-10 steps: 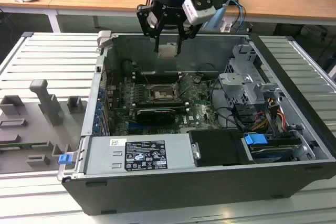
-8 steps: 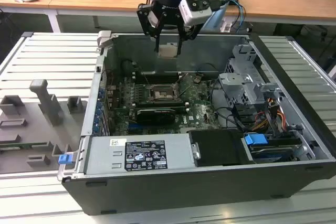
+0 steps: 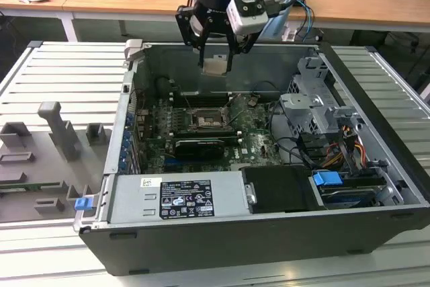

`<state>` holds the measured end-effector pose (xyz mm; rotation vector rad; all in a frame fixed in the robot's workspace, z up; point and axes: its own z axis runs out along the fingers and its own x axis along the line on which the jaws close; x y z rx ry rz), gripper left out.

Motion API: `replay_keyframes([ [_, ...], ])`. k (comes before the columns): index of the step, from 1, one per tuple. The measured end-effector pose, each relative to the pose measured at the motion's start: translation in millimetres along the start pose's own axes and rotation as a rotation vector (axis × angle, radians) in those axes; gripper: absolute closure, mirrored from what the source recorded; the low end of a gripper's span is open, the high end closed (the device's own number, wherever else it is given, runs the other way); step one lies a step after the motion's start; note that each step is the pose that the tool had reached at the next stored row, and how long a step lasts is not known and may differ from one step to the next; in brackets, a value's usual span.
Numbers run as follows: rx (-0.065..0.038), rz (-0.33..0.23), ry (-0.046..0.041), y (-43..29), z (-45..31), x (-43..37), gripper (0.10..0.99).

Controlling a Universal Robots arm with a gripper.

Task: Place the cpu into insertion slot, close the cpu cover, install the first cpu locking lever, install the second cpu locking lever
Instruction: 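Place the cpu into insertion slot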

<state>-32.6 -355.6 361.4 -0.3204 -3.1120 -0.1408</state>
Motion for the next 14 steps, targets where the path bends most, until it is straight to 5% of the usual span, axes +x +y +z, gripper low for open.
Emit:
replay_keyframes([
  [5,0.000,0.020,-0.0019,0.0,0.2,0.0,0.557],
  [14,-0.002,0.174,-0.0156,-0.1,1.2,0.0,0.557],
])
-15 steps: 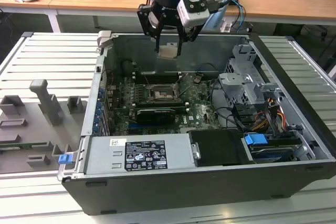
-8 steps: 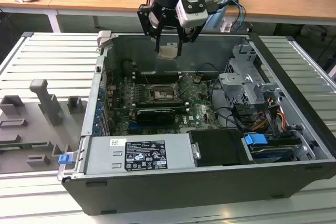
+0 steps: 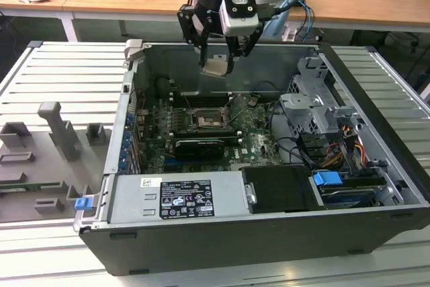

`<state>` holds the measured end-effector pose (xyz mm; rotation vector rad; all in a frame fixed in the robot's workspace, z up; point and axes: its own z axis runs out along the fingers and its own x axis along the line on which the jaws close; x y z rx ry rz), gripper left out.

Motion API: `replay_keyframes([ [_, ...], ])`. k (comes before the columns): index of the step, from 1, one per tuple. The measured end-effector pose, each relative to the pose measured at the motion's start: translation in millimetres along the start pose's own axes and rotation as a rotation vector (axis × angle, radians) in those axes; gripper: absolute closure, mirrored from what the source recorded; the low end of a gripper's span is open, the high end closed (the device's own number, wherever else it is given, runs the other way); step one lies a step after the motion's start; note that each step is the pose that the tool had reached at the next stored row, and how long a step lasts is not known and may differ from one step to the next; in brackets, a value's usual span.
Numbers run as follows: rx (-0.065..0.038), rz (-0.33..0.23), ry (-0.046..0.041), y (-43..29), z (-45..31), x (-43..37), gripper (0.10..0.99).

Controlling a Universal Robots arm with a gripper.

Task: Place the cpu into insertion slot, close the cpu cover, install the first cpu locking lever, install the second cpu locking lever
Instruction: 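Place the cpu into insertion slot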

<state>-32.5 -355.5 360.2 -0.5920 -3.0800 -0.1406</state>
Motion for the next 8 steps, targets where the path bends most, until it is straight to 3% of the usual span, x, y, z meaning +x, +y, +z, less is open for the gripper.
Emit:
replay_keyframes([
  [8,-0.002,0.083,-0.0073,-0.1,0.4,0.0,0.557],
])
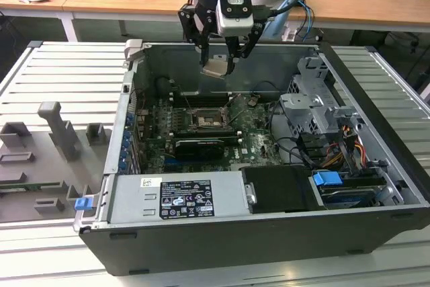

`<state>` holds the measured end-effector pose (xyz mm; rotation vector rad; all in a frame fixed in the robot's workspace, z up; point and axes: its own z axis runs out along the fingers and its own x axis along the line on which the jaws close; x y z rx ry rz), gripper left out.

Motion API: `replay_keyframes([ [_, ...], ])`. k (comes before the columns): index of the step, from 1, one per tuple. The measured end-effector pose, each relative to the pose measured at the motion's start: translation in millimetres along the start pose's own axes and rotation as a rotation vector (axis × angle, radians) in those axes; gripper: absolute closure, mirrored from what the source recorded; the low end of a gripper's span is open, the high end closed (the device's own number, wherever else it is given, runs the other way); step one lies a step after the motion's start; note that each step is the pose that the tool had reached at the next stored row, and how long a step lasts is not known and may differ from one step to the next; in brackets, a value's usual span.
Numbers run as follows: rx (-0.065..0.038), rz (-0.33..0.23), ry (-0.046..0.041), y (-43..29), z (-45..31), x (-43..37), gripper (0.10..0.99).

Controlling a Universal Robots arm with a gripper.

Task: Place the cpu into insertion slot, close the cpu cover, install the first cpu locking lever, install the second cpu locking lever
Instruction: 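Place the cpu into insertion slot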

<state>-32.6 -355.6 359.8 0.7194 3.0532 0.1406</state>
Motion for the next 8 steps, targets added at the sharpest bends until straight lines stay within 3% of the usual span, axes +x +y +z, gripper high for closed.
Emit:
replay_keyframes([
  [8,-0.001,0.053,-0.0046,0.0,0.1,0.0,0.557],
])
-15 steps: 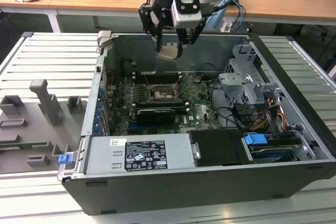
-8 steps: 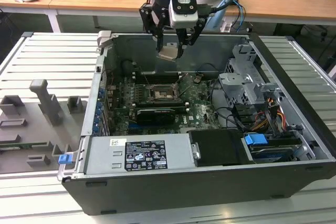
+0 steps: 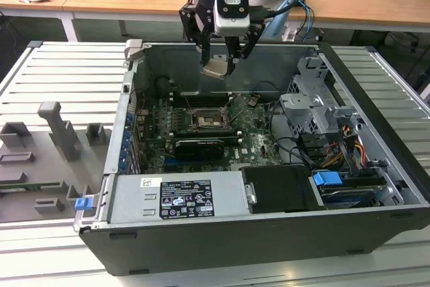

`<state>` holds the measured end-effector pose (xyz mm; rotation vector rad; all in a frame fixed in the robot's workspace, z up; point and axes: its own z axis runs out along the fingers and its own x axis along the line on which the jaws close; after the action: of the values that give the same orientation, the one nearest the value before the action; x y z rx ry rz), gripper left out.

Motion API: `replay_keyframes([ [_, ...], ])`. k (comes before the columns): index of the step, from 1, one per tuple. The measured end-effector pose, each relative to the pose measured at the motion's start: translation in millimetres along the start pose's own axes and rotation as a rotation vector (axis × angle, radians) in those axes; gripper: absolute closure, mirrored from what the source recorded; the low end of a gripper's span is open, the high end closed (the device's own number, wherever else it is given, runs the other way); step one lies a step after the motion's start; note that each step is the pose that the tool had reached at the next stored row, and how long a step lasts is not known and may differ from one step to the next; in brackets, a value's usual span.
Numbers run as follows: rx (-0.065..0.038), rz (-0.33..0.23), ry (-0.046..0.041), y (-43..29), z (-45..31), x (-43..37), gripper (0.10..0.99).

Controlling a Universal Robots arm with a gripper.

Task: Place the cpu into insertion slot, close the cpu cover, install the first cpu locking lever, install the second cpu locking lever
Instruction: 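Place the cpu into insertion slot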

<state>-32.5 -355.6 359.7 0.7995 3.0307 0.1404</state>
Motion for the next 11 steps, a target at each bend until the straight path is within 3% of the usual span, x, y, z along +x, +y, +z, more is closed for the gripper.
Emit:
replay_keyframes([
  [11,-0.001,0.052,-0.0045,0.0,0.0,0.0,0.557],
])
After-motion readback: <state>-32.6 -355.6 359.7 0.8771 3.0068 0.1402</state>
